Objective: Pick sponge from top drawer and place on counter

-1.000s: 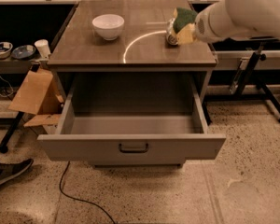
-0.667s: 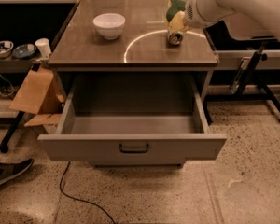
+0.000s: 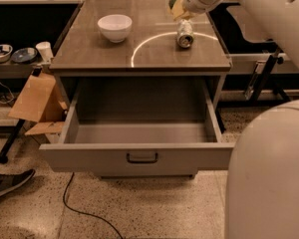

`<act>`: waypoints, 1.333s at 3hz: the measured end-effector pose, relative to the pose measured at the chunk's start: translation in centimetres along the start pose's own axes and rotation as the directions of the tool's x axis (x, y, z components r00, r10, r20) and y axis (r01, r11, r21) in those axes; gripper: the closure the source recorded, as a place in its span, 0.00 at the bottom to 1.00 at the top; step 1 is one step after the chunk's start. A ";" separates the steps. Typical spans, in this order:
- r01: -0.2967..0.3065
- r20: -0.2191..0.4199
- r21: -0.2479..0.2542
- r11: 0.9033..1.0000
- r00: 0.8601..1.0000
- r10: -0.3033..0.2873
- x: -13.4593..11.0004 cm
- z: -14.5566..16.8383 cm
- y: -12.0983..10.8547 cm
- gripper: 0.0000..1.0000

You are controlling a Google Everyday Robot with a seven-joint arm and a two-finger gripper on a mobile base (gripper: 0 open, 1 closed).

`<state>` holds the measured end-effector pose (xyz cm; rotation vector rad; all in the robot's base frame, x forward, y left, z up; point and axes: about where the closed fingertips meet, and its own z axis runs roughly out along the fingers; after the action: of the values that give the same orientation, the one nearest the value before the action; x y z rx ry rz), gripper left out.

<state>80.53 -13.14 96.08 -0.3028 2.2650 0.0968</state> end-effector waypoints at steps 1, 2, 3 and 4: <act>0.000 0.000 0.000 1.000 1.000 0.000 0.0 0.0 0.0 1.00; 0.010 -0.015 0.025 1.000 1.000 -0.010 0.3 0.8 0.2 1.00; -0.002 -0.008 0.033 0.999 1.000 0.003 -0.5 2.4 1.5 1.00; -0.022 0.020 0.035 0.999 1.000 0.021 -2.4 3.6 3.9 1.00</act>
Offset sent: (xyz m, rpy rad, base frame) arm 0.0058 0.0025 -0.0121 -0.0604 0.0132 -0.0334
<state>83.73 -8.34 95.41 -0.2576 2.2486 0.0707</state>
